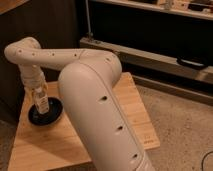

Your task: Place the bottle in the ceramic bowl

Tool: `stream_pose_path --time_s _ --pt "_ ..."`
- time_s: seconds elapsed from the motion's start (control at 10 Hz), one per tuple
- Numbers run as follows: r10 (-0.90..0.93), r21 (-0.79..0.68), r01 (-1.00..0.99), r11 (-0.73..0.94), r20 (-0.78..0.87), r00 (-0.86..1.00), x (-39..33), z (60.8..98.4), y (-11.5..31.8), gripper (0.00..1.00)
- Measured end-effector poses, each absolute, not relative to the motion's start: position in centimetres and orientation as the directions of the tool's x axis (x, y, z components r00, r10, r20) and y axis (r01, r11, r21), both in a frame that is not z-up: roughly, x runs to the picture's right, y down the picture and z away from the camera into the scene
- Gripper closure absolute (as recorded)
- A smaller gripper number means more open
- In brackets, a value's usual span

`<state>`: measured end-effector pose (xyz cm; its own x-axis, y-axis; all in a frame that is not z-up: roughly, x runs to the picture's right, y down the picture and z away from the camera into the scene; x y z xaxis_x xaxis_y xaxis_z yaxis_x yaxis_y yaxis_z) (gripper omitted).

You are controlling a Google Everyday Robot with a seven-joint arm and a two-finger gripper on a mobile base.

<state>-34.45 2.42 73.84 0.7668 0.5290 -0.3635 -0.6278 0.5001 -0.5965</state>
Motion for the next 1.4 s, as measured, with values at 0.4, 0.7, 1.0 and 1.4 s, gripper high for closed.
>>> stream_pose_path --time_s 0.4,0.7,1.0,1.4 --pt "0.517 -0.625 -0.606 0.492 -0.35 0.781 -33.9 75.3 3.5 1.0" --pt "0.504 -0.626 -0.596 0.502 -0.348 0.79 -34.2 75.9 4.1 1.0" --pt "0.494 -0.61 -0.591 0.527 -0.346 0.798 -34.6 75.8 4.4 1.0" --pt "0.481 -0.609 -0.582 0.539 -0.345 0.806 -34.9 75.8 4.8 1.0"
